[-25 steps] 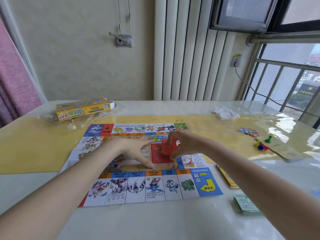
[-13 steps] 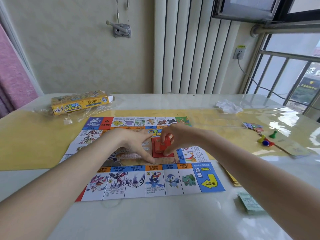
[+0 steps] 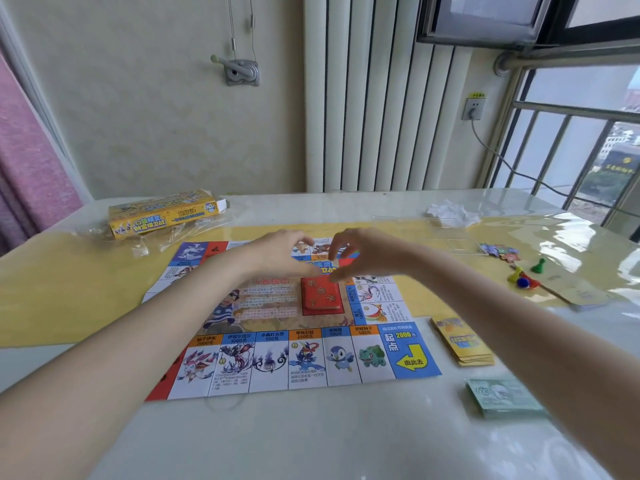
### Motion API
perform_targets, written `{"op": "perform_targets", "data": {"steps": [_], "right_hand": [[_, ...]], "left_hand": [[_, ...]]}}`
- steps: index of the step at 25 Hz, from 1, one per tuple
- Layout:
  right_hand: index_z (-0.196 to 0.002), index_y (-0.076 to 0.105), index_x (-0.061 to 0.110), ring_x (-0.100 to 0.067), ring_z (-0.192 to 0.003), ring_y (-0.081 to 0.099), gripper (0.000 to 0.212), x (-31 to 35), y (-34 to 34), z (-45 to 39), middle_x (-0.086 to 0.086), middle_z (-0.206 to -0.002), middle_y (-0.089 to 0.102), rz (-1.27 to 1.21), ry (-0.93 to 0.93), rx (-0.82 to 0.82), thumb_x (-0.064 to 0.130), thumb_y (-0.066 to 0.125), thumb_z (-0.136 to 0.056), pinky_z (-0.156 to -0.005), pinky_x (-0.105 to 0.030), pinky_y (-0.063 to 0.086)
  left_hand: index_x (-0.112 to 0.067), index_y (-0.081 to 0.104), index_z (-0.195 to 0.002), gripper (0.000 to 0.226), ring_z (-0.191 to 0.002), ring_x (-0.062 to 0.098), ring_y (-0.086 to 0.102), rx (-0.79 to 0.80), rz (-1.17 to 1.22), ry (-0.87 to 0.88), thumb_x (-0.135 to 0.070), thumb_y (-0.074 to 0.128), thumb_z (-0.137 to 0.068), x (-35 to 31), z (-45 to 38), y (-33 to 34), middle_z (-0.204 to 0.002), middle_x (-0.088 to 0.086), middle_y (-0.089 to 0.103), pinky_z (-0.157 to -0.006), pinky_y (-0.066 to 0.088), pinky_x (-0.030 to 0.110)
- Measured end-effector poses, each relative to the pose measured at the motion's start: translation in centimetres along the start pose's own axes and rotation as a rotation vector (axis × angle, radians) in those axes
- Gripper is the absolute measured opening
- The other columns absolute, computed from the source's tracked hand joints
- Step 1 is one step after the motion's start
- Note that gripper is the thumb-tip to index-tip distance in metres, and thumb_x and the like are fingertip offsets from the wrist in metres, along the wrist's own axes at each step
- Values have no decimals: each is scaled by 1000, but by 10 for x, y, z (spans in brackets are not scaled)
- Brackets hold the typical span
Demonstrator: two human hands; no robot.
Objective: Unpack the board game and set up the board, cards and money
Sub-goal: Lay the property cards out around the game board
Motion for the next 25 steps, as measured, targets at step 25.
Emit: {"op": "perform_targets", "data": {"steps": [25], "right_hand": [[-136,34,19,-22,-118,32,82,-97,10,125,-3,-128,34,366,249,348,34,78,-69,-95,-39,41]], "left_hand": [[-17,45,-126,75,-106,21,55,383,-184,148,-52,76,-66,-152,-25,134,-120,3,55,-93,48,40]]}}
Point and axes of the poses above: each hand's wrist, its own z-axis away from the middle knuckle, its own y-axis out of the palm, x = y × z, the point moved 7 cm from there along -z, towards the middle knuckle
